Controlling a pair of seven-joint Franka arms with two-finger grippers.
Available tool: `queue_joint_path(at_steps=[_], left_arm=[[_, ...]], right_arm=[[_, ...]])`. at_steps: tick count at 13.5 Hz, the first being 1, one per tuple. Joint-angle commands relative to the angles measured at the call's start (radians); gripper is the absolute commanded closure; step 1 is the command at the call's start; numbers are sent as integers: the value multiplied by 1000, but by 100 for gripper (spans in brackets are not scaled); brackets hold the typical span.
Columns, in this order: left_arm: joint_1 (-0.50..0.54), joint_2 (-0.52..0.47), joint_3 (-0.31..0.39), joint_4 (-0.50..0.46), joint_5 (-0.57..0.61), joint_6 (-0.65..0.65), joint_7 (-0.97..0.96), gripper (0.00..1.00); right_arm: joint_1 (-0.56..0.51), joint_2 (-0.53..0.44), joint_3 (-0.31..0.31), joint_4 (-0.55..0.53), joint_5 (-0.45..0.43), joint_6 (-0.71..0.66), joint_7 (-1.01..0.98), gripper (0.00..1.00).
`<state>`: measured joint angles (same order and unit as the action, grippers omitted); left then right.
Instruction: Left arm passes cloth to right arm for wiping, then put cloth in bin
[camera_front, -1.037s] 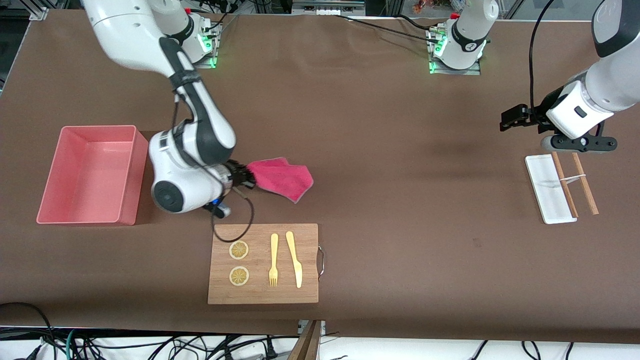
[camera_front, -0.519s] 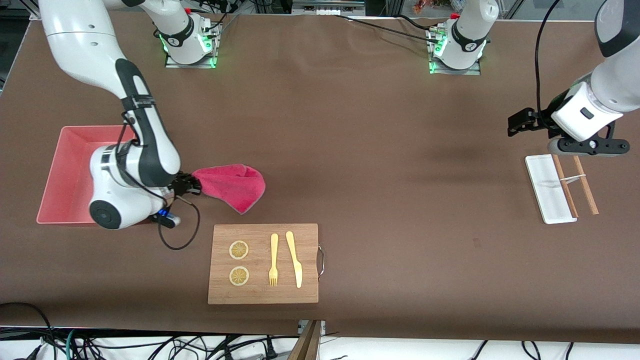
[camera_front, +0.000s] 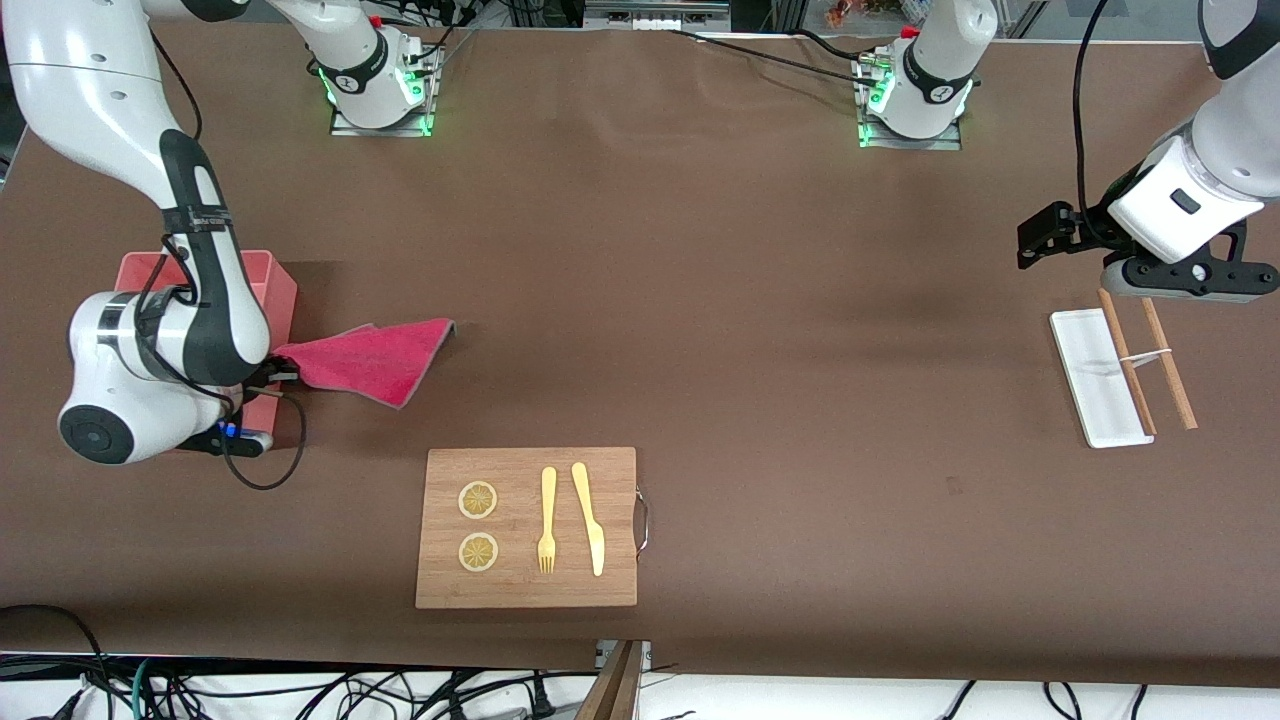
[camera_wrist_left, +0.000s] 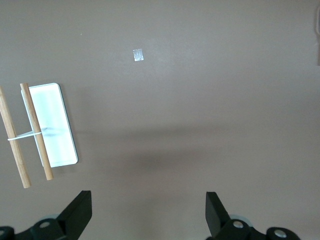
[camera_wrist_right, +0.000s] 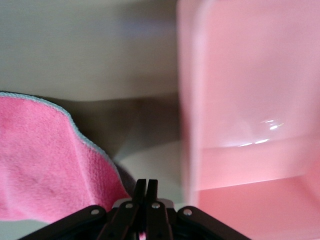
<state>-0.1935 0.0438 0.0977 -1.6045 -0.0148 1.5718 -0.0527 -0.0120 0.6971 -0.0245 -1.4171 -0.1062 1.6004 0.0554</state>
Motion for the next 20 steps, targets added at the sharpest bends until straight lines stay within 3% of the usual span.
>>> queue_joint_path(at_steps=[1, 3, 8, 12, 20], left_arm=[[-7, 15, 13, 34, 36, -22, 11, 0], [-7, 8, 13, 37, 78, -21, 69, 0], [-7, 25, 16, 55, 81, -44, 162, 0], [5, 19, 20, 57, 73, -64, 159, 0], [5, 21, 19, 57, 70, -67, 156, 0]], right_arm=[[10, -13, 3, 29, -82, -11, -57, 100], [71, -13, 2, 50, -137, -13, -45, 100], [217, -5, 8, 50, -122, -11, 252, 100], [314, 1, 9, 49, 51, 7, 473, 100], [526, 30, 12, 50, 261, 203, 846, 100]])
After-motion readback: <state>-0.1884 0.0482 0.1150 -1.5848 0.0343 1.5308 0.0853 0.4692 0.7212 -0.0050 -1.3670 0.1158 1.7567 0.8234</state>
